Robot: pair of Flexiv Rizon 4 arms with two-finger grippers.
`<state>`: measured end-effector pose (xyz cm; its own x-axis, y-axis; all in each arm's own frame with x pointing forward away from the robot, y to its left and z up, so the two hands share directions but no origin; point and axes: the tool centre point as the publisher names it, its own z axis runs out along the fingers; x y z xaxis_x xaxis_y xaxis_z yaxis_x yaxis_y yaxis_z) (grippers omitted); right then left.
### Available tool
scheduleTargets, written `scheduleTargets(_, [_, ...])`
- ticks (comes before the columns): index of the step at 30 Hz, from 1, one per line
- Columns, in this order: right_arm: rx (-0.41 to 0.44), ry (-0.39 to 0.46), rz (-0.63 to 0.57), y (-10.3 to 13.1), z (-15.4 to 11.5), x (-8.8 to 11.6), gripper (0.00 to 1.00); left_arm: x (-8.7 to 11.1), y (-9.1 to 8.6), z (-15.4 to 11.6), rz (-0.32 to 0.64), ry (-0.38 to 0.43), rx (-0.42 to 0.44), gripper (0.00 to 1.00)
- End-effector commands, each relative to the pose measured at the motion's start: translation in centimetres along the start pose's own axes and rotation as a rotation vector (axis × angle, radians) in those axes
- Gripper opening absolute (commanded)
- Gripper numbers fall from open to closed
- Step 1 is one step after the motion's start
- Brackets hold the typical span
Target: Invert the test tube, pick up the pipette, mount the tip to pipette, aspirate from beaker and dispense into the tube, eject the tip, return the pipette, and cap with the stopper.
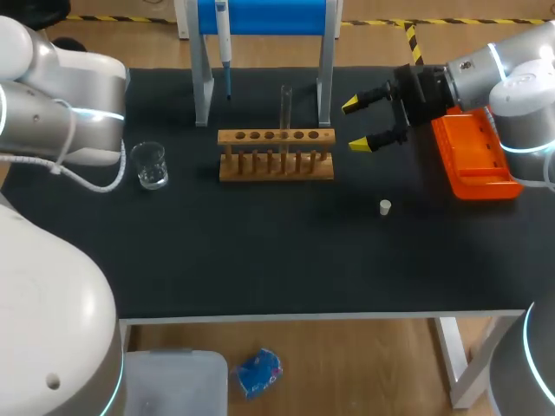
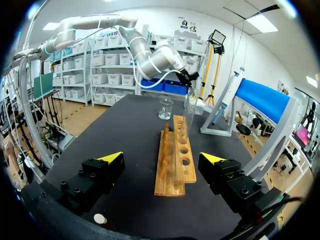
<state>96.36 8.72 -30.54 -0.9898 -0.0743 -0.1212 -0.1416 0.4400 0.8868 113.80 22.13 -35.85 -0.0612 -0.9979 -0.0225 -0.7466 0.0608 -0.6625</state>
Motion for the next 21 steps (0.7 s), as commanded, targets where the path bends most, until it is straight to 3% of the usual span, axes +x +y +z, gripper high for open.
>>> scheduleTargets(1, [0.003,0.0,0.0,0.06,-0.04,0.04,1.0,0.09,-0.09,0.34,0.006,-0.005,-0.001,0.67])
scheduleTargets(2, [0.003,0.0,0.0,0.06,-0.04,0.04,1.0,0.11,-0.12,0.35,0.007,-0.006,-0.001,0.69])
scheduleTargets(6, [0.003,0.0,0.0,0.06,-0.04,0.04,1.0,0.18,-0.23,0.44,0.007,-0.006,0.001,0.58])
scheduleTargets(21, [0.003,0.0,0.0,0.06,-0.04,0.04,1.0,-0.28,-0.53,1.0,-0.002,-0.015,0.0,0.56])
